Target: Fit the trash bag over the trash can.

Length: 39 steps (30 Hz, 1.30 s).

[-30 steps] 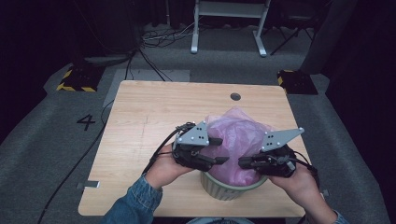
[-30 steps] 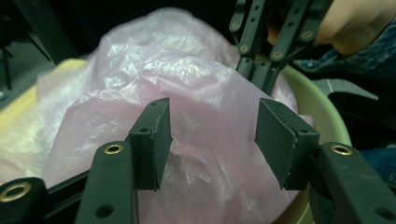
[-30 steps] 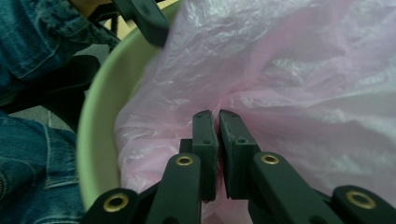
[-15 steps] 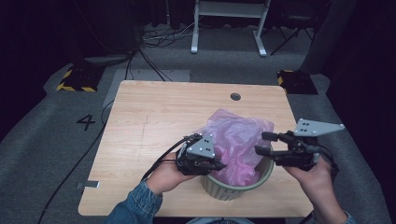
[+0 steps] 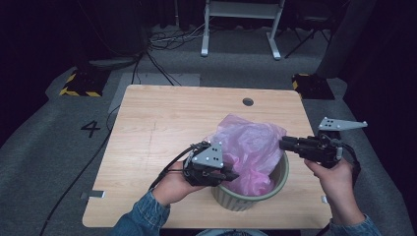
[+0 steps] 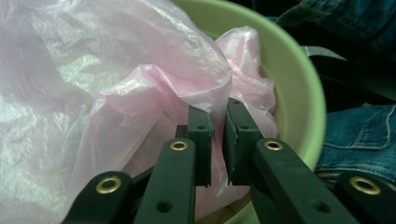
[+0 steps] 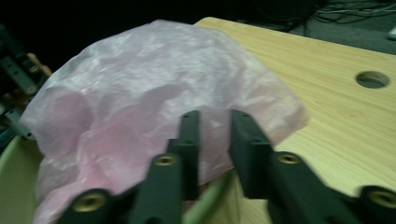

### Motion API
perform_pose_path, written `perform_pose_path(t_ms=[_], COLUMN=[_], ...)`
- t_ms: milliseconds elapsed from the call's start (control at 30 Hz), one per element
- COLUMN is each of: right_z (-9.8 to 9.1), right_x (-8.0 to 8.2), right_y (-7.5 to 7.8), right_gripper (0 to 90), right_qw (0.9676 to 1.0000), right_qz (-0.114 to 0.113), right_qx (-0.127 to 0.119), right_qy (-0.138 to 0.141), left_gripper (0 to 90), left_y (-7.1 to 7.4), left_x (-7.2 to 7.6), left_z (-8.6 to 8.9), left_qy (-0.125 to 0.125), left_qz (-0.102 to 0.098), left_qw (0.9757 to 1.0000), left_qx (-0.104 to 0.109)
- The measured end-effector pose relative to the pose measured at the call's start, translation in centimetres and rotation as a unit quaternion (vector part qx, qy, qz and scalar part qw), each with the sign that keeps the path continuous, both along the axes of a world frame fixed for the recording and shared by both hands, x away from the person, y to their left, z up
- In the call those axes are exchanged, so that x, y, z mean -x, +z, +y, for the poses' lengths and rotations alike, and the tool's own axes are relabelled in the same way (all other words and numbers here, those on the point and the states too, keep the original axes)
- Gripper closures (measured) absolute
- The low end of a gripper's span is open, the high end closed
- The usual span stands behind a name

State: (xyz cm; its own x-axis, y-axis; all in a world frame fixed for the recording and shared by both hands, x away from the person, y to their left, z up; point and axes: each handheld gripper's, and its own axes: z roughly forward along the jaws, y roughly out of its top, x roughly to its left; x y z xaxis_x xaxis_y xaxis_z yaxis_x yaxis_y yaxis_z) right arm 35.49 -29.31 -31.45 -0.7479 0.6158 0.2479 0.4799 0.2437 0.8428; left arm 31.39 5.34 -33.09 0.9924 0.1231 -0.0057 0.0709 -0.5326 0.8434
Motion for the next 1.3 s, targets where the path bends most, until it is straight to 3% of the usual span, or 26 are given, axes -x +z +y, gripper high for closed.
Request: perform_pose_path(t_ms=[67,100,200,300,367,467,600,867,1000,1100,1200,1300], right_z=[0.7,1.1,2.0,2.5,2.7,2.8,3.1,5.1,6.2,7.0,7.6,7.9], right_x=[0.3,0.4,0.9,1.2,1.6,1.9,2.2,3.7,4.2,4.3,4.3,4.3], right_y=[0.5,0.7,1.4,1.9,2.3,2.6,3.2,4.0,4.0,3.7,3.2,2.8], right_gripper=[88.7,90.0,90.0,90.0,90.0,90.0,90.0,90.0,90.0,90.0,90.0,90.0], right_qw=[0.9997,0.9993,0.9979,0.9966,0.9952,0.9935,0.9908,0.9814,0.9778,0.9763,0.9762,0.9763], right_qz=[-0.015,-0.025,-0.049,-0.065,-0.083,-0.101,-0.121,-0.16,-0.167,-0.165,-0.158,-0.152], right_qx=[0.012,0.017,0.027,0.029,0.031,0.028,0.025,0.023,0.019,0.021,0.024,0.027], right_qy=[0.014,0.021,0.033,0.04,0.041,0.045,0.056,0.104,0.126,0.138,0.147,0.152], left_gripper=[77.4,74.2,66.7,54.6,51.1,48.9,47.2,42.4,43.1,49.9,61.7,68.5], left_y=[0.2,0.3,0.5,1.1,1.6,2.9,4.6,5.7,4.9,4.2,3.2,2.4], left_x=[0.1,0.1,0.3,0.2,0.1,-0.1,-0.5,-1.9,-2.4,-2.3,-1.9,-1.5], left_z=[0.2,0.3,0.6,1.2,1.9,3.4,4.1,2.3,1.1,0.3,-0.7,-1.3], left_qy=[-0.003,-0.004,-0.001,0.008,0.021,0.049,0.075,0.087,0.076,0.056,0.04,0.032], left_qz=[-0.004,-0.005,-0.008,-0.011,-0.014,-0.025,-0.043,-0.052,-0.034,-0.021,-0.018,-0.021], left_qw=[1.0,0.9999,0.9998,0.9993,0.9984,0.995,0.9912,0.9908,0.9939,0.9963,0.9986,0.9992], left_qx=[0.007,0.009,0.017,0.034,0.05,0.083,0.1,0.089,0.072,0.061,0.029,0.009])
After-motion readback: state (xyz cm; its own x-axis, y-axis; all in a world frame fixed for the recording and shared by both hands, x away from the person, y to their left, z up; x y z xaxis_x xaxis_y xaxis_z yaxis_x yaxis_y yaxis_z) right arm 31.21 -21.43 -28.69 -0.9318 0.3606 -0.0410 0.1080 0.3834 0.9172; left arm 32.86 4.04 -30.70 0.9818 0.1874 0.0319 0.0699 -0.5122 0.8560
